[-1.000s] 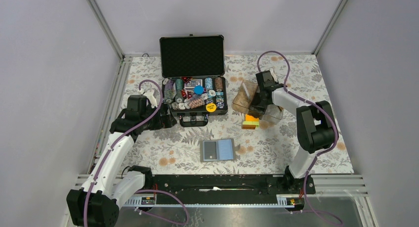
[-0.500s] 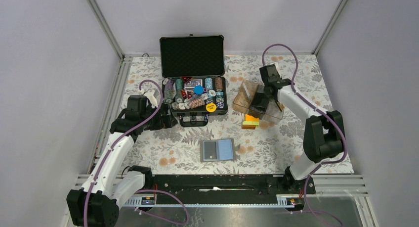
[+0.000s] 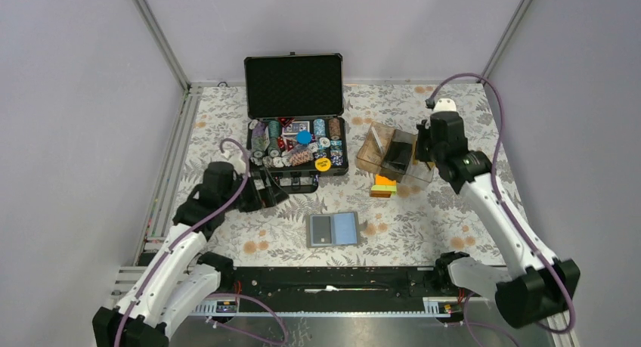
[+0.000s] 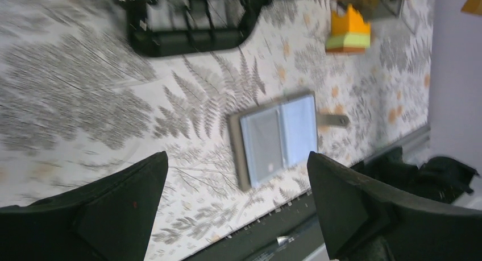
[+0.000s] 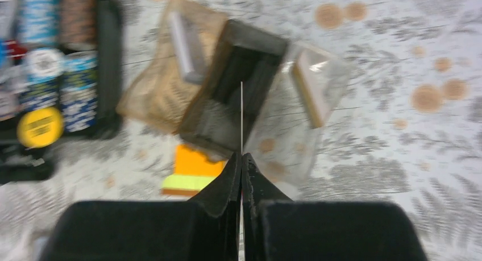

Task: Put the credit cards into the card holder
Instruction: Pick up the credit card from the storage box, then insert the credit card into the card holder.

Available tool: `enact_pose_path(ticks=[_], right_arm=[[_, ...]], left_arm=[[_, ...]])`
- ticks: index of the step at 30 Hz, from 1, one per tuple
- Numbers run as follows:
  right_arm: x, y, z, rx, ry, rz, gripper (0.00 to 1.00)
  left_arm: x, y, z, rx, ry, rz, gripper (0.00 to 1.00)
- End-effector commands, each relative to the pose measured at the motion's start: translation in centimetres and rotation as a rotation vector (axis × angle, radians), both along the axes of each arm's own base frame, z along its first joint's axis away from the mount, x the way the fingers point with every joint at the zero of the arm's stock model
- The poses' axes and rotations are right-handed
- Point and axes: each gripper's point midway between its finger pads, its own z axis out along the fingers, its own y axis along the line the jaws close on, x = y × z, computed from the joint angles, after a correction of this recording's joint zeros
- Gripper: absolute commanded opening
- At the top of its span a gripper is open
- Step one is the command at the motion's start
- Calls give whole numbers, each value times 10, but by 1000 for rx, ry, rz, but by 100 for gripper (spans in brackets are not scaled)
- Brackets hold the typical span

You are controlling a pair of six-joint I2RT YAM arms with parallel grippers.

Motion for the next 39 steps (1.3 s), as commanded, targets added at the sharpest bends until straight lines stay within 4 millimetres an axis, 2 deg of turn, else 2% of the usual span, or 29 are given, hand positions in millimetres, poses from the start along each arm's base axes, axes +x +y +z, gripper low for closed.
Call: enact_pose_path(ticks=[1,3,8,12,20,23,28,33,39], right_arm=[[-29,65,0,350,3,201,0],[-42,89,-3,476,28,270,0],[-76,147,-26,734,92,369,0],[-106,191,-46,875,156,416,0],[-148,235,-89,940,270,453,0],[-150,238,-101,924,279,435,0],[-146,227,-115,879,269,367,0],[-146,219,-129,828,277,338,0],[-143,216,-135,807,266,326,0]], left_arm=[[-7,-43,-1,-162,13,-26,99],[-15,-59,-16,-193,52,-40,99],[-30,-89,-42,-219,100,-73,98],[-40,-105,-59,-242,135,-101,90],[-42,-104,-88,-194,157,-80,74],[-42,-101,-96,-160,165,-78,69],[-41,-93,-105,-111,162,-58,68],[-41,-94,-109,-104,169,-60,66],[-41,-95,-111,-103,172,-61,64]])
